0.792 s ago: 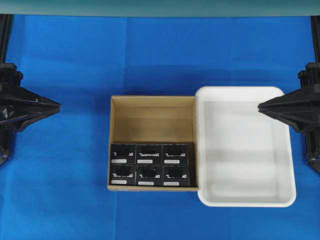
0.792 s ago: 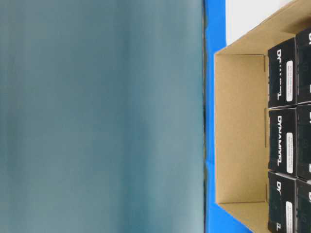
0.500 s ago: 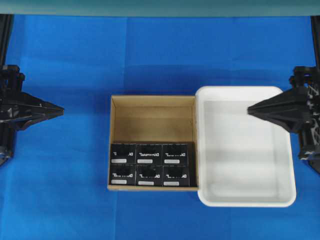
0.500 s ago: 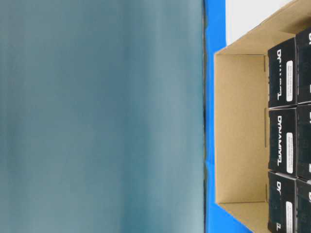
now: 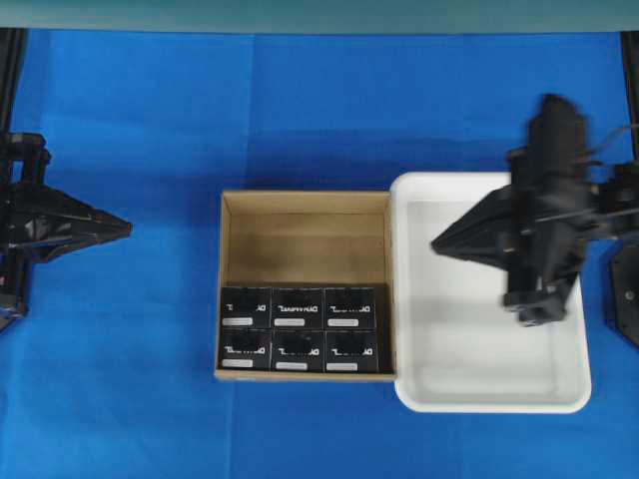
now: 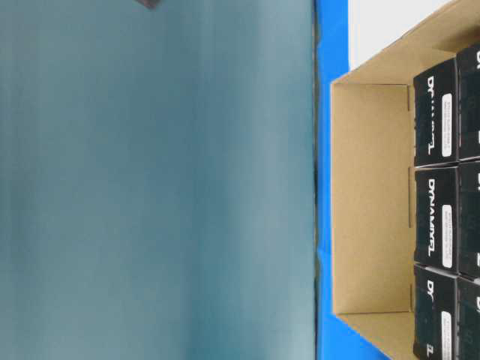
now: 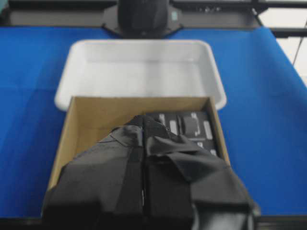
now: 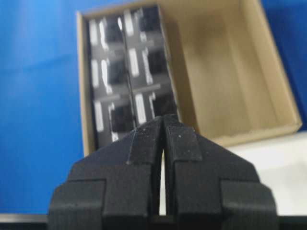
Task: Pick the box from inside the cardboard box.
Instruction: 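Move the right gripper over the cardboard box toward the top-right servo box, then lower the open right gripper around the top-right DYNAMIXEL box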
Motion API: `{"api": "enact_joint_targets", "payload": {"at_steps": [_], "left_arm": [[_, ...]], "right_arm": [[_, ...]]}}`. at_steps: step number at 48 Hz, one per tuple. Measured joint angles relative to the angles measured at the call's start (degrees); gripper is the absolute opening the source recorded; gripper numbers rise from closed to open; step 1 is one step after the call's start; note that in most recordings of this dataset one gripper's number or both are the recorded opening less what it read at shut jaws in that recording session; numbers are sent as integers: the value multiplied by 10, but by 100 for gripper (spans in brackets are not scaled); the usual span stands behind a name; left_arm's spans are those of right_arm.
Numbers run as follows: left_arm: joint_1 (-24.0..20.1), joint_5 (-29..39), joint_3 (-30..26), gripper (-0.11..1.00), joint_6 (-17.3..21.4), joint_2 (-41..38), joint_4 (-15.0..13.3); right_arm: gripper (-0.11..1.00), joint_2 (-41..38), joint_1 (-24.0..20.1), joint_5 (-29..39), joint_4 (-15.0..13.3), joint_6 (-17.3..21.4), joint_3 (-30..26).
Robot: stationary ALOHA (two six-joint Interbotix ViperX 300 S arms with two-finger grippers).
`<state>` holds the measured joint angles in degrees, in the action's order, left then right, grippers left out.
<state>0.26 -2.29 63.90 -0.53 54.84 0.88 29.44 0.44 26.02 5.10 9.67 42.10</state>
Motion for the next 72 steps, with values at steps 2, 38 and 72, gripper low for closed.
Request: {"api": "enact_joint_targets", "payload": {"at_steps": [2,38,72], "left_arm": [[0,3,-1,-7,0,0,0],[7,23,-3,-7,-1,0,0],[10,23,-4,-7,0,2,0]], "right_arm": [[3,-21,0,27,1,0,-21],[3,-309,-1,330,2,-55,-313],[21,-341,-1,341,4,-66,-320]]}}
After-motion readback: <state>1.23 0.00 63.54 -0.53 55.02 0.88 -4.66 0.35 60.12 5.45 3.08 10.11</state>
